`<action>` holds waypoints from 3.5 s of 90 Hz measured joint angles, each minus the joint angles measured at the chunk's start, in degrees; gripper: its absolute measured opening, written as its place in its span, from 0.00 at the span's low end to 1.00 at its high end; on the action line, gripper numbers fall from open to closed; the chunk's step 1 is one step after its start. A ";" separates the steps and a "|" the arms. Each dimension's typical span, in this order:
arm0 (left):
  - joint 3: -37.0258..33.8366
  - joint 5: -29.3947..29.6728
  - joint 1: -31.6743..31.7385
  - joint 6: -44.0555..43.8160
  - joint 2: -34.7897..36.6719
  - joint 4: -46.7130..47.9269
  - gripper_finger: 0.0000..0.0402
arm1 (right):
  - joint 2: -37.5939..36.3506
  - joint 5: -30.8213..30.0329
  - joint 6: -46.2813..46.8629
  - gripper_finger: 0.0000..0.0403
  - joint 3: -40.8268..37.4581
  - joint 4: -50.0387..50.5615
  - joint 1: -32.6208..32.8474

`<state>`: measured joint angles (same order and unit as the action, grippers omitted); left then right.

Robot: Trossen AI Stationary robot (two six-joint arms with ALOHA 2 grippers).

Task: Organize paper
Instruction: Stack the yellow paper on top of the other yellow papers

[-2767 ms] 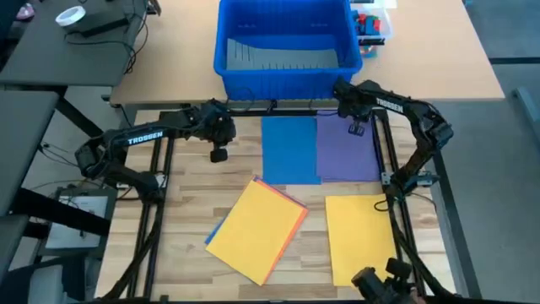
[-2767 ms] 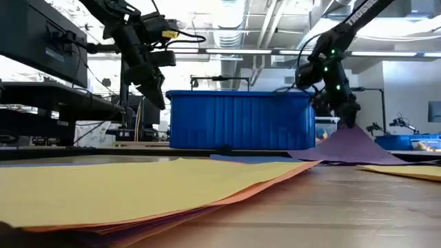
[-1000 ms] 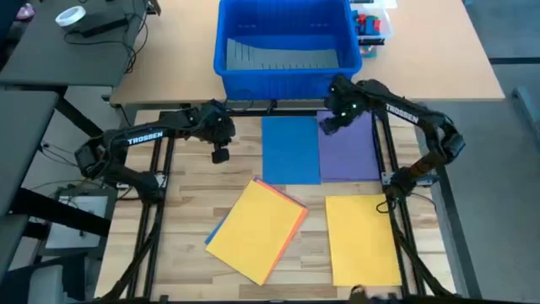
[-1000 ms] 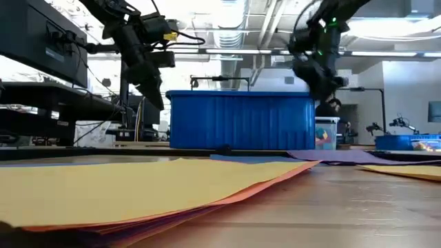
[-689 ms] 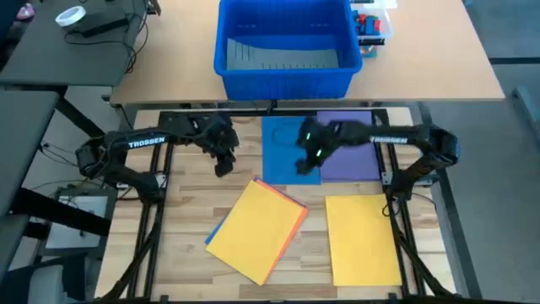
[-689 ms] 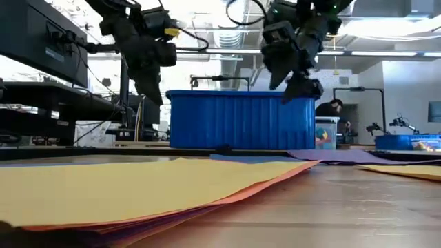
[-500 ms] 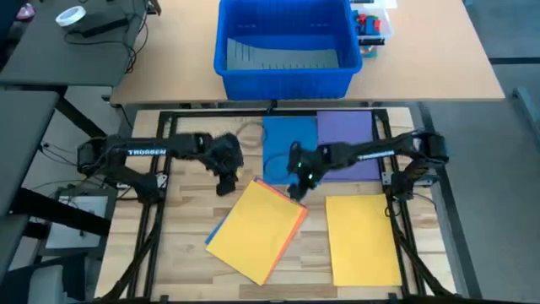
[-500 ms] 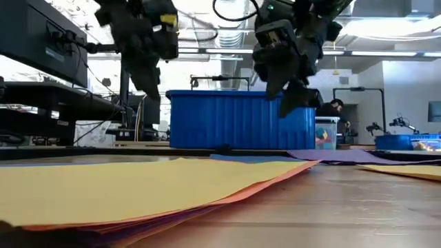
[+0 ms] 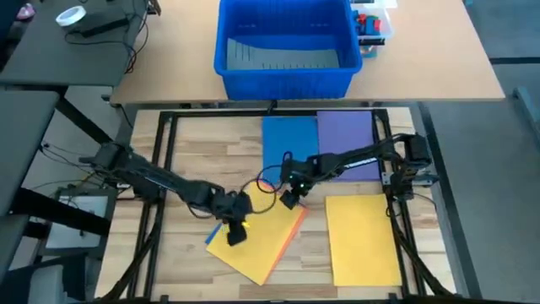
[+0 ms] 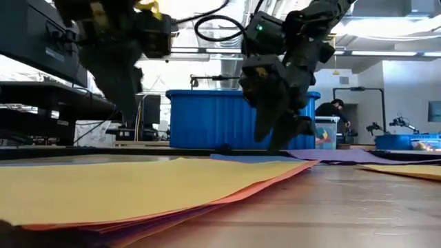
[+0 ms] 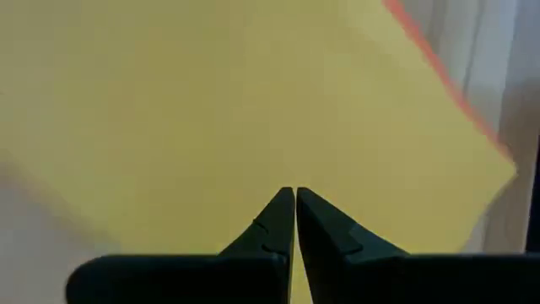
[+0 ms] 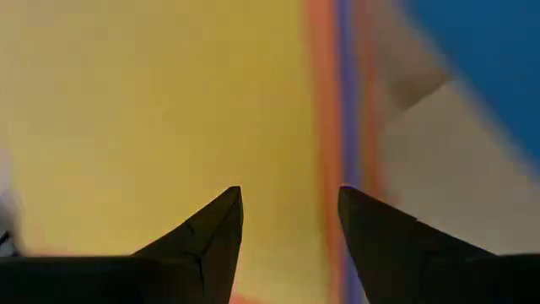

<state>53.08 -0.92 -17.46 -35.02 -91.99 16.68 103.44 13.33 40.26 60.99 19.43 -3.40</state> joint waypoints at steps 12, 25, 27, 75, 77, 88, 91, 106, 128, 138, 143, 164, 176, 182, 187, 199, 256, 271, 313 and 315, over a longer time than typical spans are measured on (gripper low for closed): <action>0.00 0.14 -0.09 -2.59 -6.07 -5.56 0.00 | 0.02 0.02 -0.01 0.46 0.00 0.16 -0.91; -0.02 0.40 0.51 -3.20 -9.56 -8.02 0.00 | 0.02 0.04 -0.01 0.46 0.00 0.03 0.23; -0.01 0.46 0.61 -3.22 -9.79 -8.13 0.00 | 0.02 0.04 -0.01 0.46 0.00 -0.08 0.46; 0.04 4.25 0.77 -0.76 -10.27 -8.76 0.00 | 3.58 0.19 0.22 0.46 0.07 -2.25 1.36; 0.04 4.24 0.77 -0.63 -10.27 -8.75 0.00 | 3.53 0.15 0.20 0.46 0.07 -2.24 1.35; 0.04 4.25 0.77 -0.19 -10.29 -8.67 0.00 | 3.14 0.17 -0.03 0.45 0.04 -2.06 0.75; 0.04 4.25 0.77 -0.08 -10.29 -8.67 0.00 | 3.14 0.17 -0.06 0.44 0.04 -1.96 0.55; 0.00 4.28 0.78 0.30 -10.32 -8.67 0.00 | 3.45 0.20 -0.21 0.43 0.04 -1.90 -0.13; 0.00 4.30 0.77 0.59 -10.33 -8.56 0.00 | 3.03 -0.03 -1.76 0.43 0.00 -1.91 -1.17; 0.00 4.27 0.85 0.72 -10.33 -8.59 0.00 | 3.04 -0.42 -1.93 0.43 0.00 -1.91 -1.89; 0.00 4.24 0.94 0.70 -10.33 -8.57 0.00 | 3.08 -0.55 -2.10 0.43 0.00 -2.08 -2.15; 0.00 4.15 1.03 0.67 -10.33 -8.56 0.00 | 3.10 -0.44 -2.62 0.43 0.00 -1.88 -0.30; 0.00 4.02 1.18 0.19 -10.33 -8.56 0.00 | 2.75 0.14 -2.82 0.43 0.00 -1.08 0.65; 0.00 4.04 1.18 0.01 -10.33 -8.56 0.00 | 2.60 0.24 -2.81 0.43 0.39 0.13 0.42; -0.02 4.09 1.18 -0.02 -10.33 -8.59 0.00 | 2.11 0.24 -3.03 0.43 1.15 1.99 0.02; -0.02 4.17 1.20 -0.53 -10.33 -8.61 0.00 | 0.79 0.17 -4.36 0.43 2.91 3.44 -1.15; -0.05 4.30 1.23 -0.80 -10.33 -8.62 0.00 | 2.12 -5.01 -3.98 0.43 4.45 -0.25 0.04; -0.05 4.30 1.23 -0.92 -10.33 -8.78 0.00 | 5.62 -4.96 -2.83 0.43 4.37 -0.67 0.92; -0.05 4.32 1.40 -0.76 -10.33 -8.94 0.00 | 6.46 6.23 -3.19 0.43 4.39 -3.45 1.14; -0.05 4.36 1.40 -0.69 -10.33 -8.94 0.00 | 6.46 7.85 -3.22 0.43 4.37 -3.93 1.15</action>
<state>53.04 3.43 -16.05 -35.71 -102.32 7.75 109.91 21.17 37.04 65.36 15.50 -2.25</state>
